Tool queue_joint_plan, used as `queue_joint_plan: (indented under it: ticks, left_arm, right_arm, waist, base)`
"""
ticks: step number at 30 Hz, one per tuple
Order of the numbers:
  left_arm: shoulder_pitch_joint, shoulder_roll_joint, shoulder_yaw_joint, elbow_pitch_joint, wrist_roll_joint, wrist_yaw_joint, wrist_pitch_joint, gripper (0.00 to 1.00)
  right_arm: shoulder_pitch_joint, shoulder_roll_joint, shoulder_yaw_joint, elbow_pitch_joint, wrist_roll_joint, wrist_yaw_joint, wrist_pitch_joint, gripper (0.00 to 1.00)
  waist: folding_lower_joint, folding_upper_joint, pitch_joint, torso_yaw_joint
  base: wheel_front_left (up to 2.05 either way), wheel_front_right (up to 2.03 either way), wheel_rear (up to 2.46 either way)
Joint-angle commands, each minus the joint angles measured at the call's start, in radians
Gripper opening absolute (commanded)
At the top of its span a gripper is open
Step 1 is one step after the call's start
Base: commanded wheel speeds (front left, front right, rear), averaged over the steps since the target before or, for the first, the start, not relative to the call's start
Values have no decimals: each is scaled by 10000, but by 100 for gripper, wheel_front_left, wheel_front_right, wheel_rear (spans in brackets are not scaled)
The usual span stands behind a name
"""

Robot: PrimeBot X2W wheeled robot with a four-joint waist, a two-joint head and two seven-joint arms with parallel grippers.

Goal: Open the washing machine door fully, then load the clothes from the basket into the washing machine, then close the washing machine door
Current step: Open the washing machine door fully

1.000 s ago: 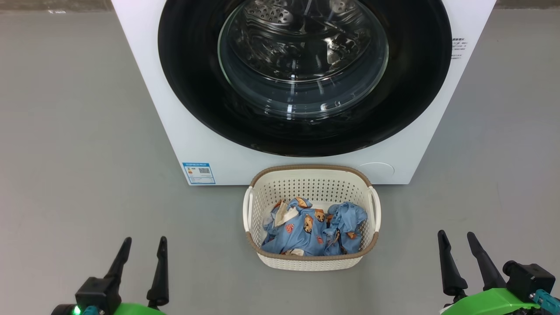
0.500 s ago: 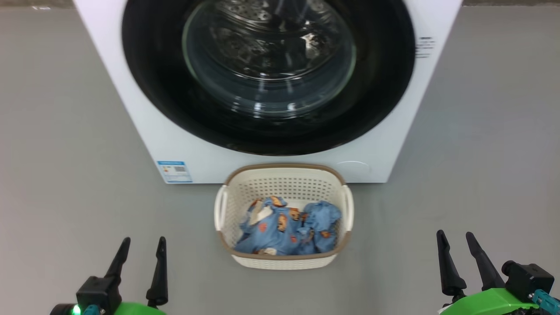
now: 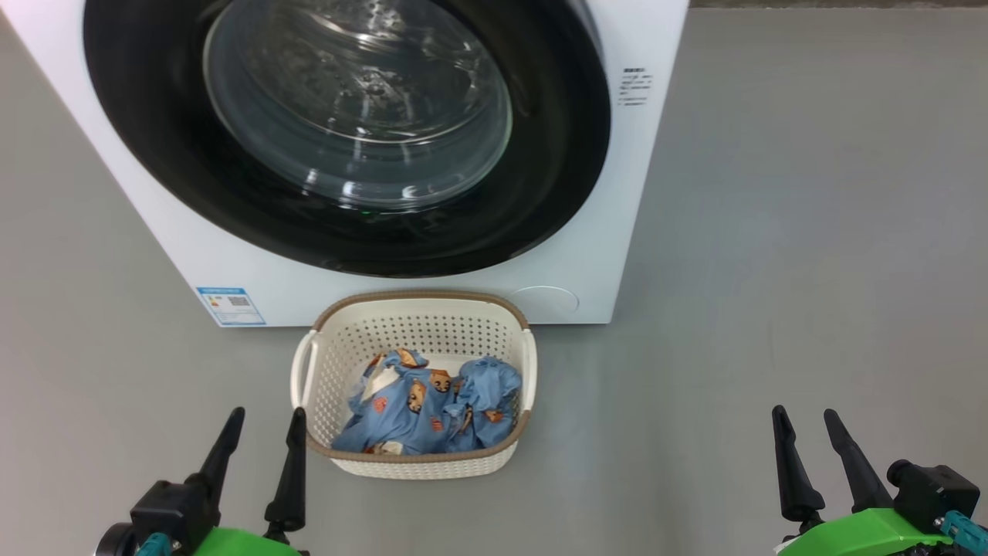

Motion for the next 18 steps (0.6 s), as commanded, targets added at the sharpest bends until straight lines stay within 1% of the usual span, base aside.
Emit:
queue_joint_plan:
  ticks: [1,5,13,18]
  left_arm:
    - [-366,160,318,-225,3,-27,-67,100]
    - [-380,164,283,-207,-9,-27,-67,100]
    - [-386,155,218,-167,-43,-27,-67,100]
    - [-355,142,121,-153,-91,-27,-67,100]
  right_arm:
    - [-174,-80,239,-236,61,14,-122,100]
    - [-181,-80,225,-228,69,14,-122,100]
    - [-233,-80,247,-170,104,14,-122,100]
    - [-582,-80,398,-119,309,14,-122,100]
  waist:
    - [0,0,-2,4]
    - [0,0,12,24]
    - [0,0,26,78]
    - [0,0,69,71]
  base:
    - [46,46,-91]
    - [26,26,-51]
    - [1,1,-1]
    - [0,0,0]
